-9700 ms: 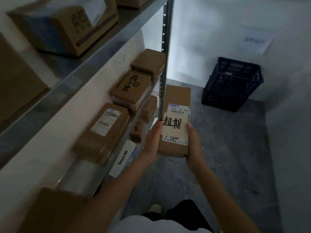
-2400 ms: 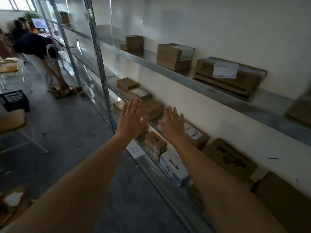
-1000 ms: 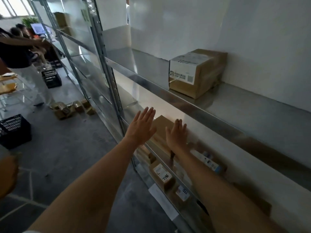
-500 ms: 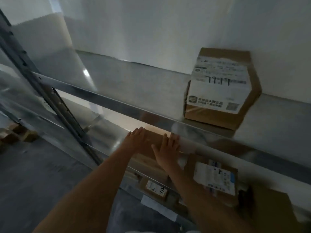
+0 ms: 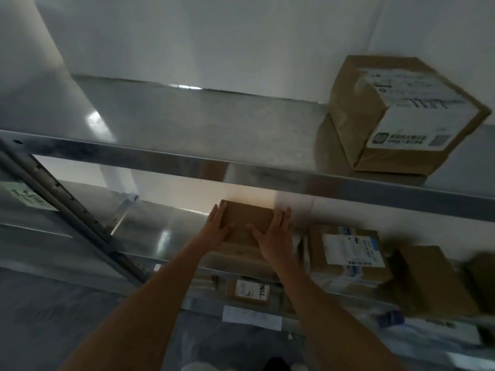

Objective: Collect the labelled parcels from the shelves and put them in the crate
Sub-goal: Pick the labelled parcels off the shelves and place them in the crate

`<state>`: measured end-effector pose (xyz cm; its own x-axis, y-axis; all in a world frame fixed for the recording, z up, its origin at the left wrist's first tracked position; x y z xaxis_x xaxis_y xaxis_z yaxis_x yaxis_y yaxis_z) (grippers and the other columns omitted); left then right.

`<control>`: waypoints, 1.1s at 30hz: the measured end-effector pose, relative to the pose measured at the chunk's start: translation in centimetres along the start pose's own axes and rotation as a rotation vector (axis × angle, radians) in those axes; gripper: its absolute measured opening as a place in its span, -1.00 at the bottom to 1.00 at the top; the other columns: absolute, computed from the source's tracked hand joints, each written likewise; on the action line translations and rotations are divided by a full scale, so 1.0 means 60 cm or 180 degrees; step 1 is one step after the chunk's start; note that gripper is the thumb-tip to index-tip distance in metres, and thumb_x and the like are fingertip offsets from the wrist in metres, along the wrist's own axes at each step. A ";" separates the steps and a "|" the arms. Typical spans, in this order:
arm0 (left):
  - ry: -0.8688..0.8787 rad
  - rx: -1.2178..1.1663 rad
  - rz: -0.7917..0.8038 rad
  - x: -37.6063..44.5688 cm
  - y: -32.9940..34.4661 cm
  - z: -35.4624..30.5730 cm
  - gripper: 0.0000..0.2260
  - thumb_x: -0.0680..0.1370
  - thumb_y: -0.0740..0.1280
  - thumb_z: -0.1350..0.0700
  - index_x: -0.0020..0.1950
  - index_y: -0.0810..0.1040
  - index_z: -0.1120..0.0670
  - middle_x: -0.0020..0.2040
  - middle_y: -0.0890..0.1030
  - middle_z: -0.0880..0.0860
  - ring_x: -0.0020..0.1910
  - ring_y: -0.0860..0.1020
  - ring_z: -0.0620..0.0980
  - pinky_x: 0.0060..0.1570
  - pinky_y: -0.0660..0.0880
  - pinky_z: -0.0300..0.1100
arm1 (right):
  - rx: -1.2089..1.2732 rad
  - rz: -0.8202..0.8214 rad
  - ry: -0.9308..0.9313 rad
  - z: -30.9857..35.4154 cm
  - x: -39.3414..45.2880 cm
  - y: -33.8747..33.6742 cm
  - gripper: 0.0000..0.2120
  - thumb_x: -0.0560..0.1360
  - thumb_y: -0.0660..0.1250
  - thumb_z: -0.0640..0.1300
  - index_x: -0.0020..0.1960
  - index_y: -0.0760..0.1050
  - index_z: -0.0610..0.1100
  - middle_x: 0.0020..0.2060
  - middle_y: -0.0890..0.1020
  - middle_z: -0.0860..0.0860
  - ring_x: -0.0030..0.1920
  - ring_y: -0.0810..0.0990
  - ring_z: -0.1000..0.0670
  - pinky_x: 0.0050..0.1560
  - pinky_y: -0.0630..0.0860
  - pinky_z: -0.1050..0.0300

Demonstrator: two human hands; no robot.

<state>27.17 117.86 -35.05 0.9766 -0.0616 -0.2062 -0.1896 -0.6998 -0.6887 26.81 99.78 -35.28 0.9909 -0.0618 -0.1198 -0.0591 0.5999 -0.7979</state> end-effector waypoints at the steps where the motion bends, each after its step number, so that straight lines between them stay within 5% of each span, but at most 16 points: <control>1: -0.0005 -0.0199 -0.0031 -0.004 -0.001 0.006 -0.38 0.62 0.22 0.13 0.57 -0.06 0.09 0.55 0.09 0.15 0.50 0.17 0.17 0.45 0.21 0.07 | 0.0154 -0.0021 0.0096 -0.002 -0.002 0.001 -0.06 0.42 0.30 0.36 0.55 -0.06 -0.08 0.56 -0.09 -0.14 0.48 0.17 -0.26 0.36 0.38 -0.20; 4: -0.0185 -0.0708 -0.0107 -0.021 -0.003 0.016 -0.43 0.64 0.18 0.14 0.57 -0.03 -0.01 0.45 0.28 0.16 0.29 0.43 0.14 0.25 0.46 0.08 | 0.0435 -0.0061 0.0215 0.000 -0.009 -0.004 -0.11 0.38 0.35 0.36 0.49 0.00 0.01 0.44 0.14 -0.14 0.33 0.39 -0.20 0.22 0.50 -0.16; 9: -0.0328 -0.1285 -0.0091 -0.030 -0.002 0.024 -0.47 0.64 0.20 0.14 0.56 0.08 -0.08 0.45 0.32 0.11 0.23 0.43 0.03 0.22 0.46 -0.06 | 0.0896 0.0052 0.0252 -0.001 -0.028 -0.009 -0.17 0.40 0.41 0.28 0.47 0.04 0.04 0.34 0.33 -0.09 0.25 0.48 -0.12 0.19 0.51 -0.08; 17: -0.0329 -0.1674 0.0222 -0.054 -0.012 0.019 -0.49 0.65 0.17 0.19 0.56 0.08 -0.02 0.46 0.27 0.10 0.24 0.39 0.00 0.11 0.42 -0.18 | 0.1102 0.0878 0.0042 -0.051 -0.092 0.000 0.13 0.31 0.58 0.04 0.55 -0.19 0.19 0.49 0.23 -0.07 0.40 0.36 -0.10 0.38 0.39 -0.17; 20: -0.0398 -0.1742 0.0208 -0.064 -0.017 0.007 -0.51 0.66 0.14 0.18 0.56 0.08 0.00 0.49 0.25 0.13 0.34 0.37 0.09 0.24 0.40 -0.11 | 0.1102 0.0878 0.0039 -0.049 -0.099 -0.009 0.07 0.36 0.55 0.02 0.56 -0.15 0.16 0.45 0.30 -0.08 0.36 0.42 -0.11 0.36 0.42 -0.10; 23: -0.0767 -0.2394 -0.0129 -0.077 -0.034 0.003 -0.50 0.64 0.14 -0.06 0.56 0.08 -0.09 0.49 0.27 0.11 0.40 0.34 0.14 0.32 0.33 0.06 | 0.1468 0.0368 0.0220 -0.045 -0.094 -0.046 -0.04 0.35 0.55 0.06 0.55 0.02 0.07 0.36 0.41 -0.03 0.31 0.46 -0.09 0.31 0.45 -0.05; 26: -0.0763 -0.2549 -0.0276 -0.082 -0.047 -0.009 -0.48 0.60 0.09 -0.21 0.49 0.24 -0.01 0.37 0.45 0.10 0.22 0.45 0.05 0.25 0.32 0.02 | 0.1697 -0.0008 0.0396 -0.037 -0.088 -0.084 -0.27 0.43 0.46 0.10 0.45 0.19 -0.07 0.26 0.50 -0.03 0.12 0.51 -0.01 0.14 0.47 0.08; 29: -0.0654 -0.2371 -0.0328 -0.086 -0.048 -0.020 -0.59 0.60 0.17 -0.15 0.33 0.47 0.06 0.15 0.55 0.03 0.12 0.48 0.00 0.09 0.35 -0.14 | 0.1737 -0.0061 0.0388 -0.034 -0.083 -0.089 -0.44 0.49 0.37 0.14 0.35 0.32 -0.11 0.21 0.56 -0.07 0.01 0.52 0.03 -0.02 0.47 0.22; 33: -0.0580 -0.2271 -0.0382 -0.087 -0.042 -0.006 -0.65 0.58 0.28 -0.08 0.30 0.54 0.04 0.09 0.62 0.08 0.14 0.57 0.09 0.19 0.50 -0.07 | 0.1983 -0.0141 0.0291 -0.041 -0.097 -0.067 -0.53 0.53 0.35 0.08 0.37 0.33 -0.03 0.21 0.57 -0.06 0.06 0.59 0.00 0.04 0.55 0.18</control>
<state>22.61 119.69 -31.97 0.9423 0.1197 -0.3126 0.0899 -0.9901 -0.1081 20.96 95.76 -32.84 0.9748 -0.1486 -0.1665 0.0907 0.9455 -0.3128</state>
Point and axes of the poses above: each hand's wrist, its own x-axis towards the middle knuckle, its own y-axis out of the palm, z = x × y, the point moved 6 cm from there along x, towards the middle knuckle
